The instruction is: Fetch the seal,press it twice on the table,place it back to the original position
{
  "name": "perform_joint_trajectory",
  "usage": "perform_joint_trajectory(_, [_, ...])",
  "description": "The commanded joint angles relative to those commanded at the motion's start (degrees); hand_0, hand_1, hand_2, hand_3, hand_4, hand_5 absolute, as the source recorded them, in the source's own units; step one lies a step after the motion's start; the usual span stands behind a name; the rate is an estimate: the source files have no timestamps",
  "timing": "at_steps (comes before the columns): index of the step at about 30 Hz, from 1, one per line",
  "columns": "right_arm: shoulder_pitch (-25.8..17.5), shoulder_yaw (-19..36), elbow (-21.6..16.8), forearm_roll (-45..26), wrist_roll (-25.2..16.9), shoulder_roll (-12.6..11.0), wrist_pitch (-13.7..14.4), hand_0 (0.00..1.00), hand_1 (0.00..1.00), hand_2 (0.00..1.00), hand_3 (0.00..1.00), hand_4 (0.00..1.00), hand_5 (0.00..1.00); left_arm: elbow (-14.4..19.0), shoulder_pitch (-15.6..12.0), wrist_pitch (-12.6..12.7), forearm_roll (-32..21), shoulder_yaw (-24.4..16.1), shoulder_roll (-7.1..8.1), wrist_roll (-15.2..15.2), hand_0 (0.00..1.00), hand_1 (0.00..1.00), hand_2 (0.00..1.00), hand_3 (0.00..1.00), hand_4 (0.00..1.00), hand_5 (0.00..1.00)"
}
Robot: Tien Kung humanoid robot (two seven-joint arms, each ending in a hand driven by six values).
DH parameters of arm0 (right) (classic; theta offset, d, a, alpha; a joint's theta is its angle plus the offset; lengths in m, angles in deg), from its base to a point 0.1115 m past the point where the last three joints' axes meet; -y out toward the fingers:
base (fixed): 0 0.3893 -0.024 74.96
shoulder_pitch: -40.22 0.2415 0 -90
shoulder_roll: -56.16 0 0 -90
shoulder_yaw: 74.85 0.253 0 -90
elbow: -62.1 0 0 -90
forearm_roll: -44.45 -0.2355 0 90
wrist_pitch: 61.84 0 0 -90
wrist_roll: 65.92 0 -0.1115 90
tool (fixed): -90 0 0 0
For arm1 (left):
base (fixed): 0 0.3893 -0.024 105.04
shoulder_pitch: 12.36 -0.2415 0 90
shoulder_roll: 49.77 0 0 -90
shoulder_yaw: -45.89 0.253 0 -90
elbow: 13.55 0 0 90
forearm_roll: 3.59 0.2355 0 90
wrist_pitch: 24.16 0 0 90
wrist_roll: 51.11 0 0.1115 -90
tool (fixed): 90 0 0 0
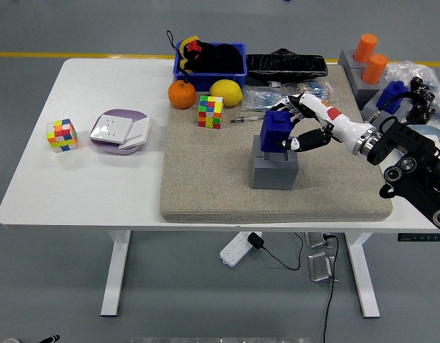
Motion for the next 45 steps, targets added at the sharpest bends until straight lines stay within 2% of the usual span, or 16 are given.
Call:
perform_joint_trajectory(12, [1.3,-2.5,2.3,-0.5,-0.1,0.2,-0.4,0.489,0.336,0.351,0.361,0.717,0.002,-0.1,-0.1,-0.2,-0.3,0.4,-0.04,-0.1,0.819,0.811,0.782,0.821,0.731,0.423])
perform_joint_trajectory(45, [3.6,-5.8,5.0,-0.7,-0.8,-0.2,-0.6,0.49,0.334,0.351,0.359,0.721,0.002,0.0,0.1,-0.3,-0.4,0.8,0.23,-0.1,0.82,0.812,0.783,0.821,0.731,0.422])
